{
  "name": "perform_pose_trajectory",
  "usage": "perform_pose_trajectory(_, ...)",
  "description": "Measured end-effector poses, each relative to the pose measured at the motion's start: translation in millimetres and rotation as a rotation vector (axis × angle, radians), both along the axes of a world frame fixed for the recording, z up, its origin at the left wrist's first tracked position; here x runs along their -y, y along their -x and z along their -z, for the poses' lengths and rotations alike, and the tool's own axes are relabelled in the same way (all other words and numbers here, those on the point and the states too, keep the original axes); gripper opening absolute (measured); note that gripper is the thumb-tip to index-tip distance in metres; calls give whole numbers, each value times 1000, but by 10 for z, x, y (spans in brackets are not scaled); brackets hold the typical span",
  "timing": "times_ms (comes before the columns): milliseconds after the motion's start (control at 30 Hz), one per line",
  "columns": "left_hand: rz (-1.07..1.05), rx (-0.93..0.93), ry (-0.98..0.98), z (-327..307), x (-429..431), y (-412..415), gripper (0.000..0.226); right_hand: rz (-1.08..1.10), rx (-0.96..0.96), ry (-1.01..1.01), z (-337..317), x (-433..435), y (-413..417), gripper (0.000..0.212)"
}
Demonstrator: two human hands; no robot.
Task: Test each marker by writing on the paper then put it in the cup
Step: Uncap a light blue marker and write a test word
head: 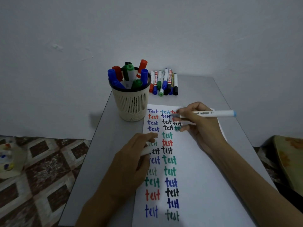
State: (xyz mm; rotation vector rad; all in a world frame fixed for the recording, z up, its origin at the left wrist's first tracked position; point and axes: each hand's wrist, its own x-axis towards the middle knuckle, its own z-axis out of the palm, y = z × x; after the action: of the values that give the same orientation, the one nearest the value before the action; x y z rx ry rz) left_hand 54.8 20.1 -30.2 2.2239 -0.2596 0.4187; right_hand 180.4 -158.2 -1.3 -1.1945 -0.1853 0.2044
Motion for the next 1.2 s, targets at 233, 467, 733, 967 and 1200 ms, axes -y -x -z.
perform_pose_trajectory(233,-6,0,15,16,-6,-8,39,229,262,376,80,-44,-6,31)
perform_pose_trajectory(467,11,3,16,38,-13,-17,31,167,310,413,83,-77,19,24)
perform_pose_trajectory(733,4,1,4,41,-15,-15,36,118,332,487,116,-106,7,34)
perform_pose_trajectory(967,18,13,-10,46,-28,-22,33,119,303,405,125,-79,-18,31)
perform_pose_trajectory(1200,14,5,-26,41,-25,-13,32,97,313,466,113,-94,4,37)
